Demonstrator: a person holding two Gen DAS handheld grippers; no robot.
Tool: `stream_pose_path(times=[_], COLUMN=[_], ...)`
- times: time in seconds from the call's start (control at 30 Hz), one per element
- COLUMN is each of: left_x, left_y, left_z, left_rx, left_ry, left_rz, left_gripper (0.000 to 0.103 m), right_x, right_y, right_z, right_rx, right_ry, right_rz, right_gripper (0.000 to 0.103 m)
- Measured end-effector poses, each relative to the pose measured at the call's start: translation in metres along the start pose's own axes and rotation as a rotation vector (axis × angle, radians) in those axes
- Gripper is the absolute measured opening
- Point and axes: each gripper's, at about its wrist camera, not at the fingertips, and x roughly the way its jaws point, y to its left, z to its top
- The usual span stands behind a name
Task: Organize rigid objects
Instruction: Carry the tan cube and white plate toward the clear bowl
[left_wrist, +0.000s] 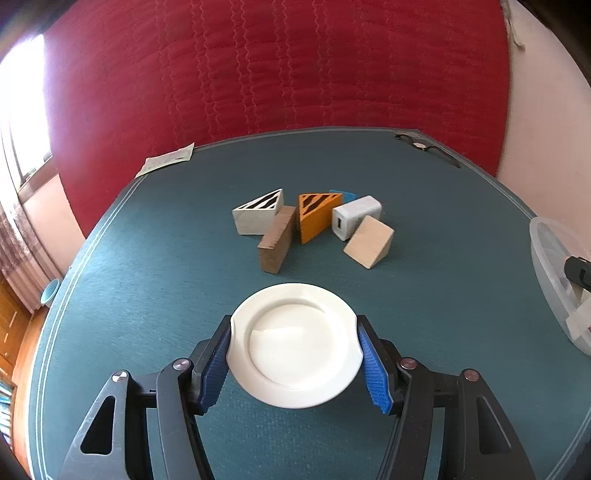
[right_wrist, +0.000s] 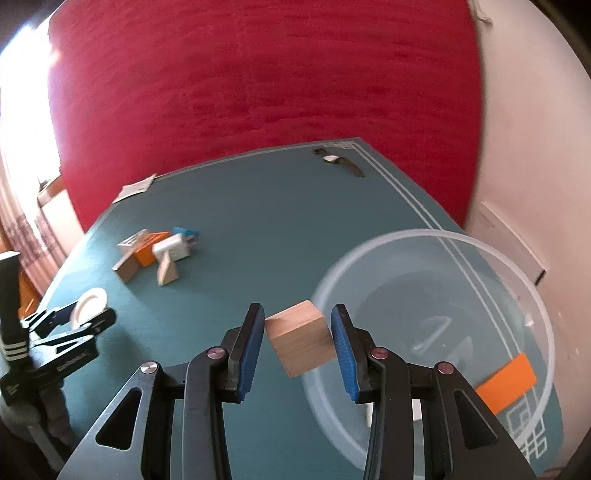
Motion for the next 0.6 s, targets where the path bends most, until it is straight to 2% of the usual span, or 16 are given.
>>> stream_pose_path(times=[0.2,0.6], left_x=[-0.005,-0.014], left_y=[-0.008,-0.036], left_z=[-0.003,-0.001], left_rx=[0.008,0.021], left_ry=[0.002,0.002], left_rz=[-0.014,-0.055], left_gripper=[0.065,0.065], right_x=[0.003,-0.015], right_y=[-0.025,-0.065], right_z=[-0.005,-0.002], right_rx=[0.051,0.122], right_ry=[0.024,-0.008], right_rz=[-0.080,-0.131], right_gripper=[0.039,0.039])
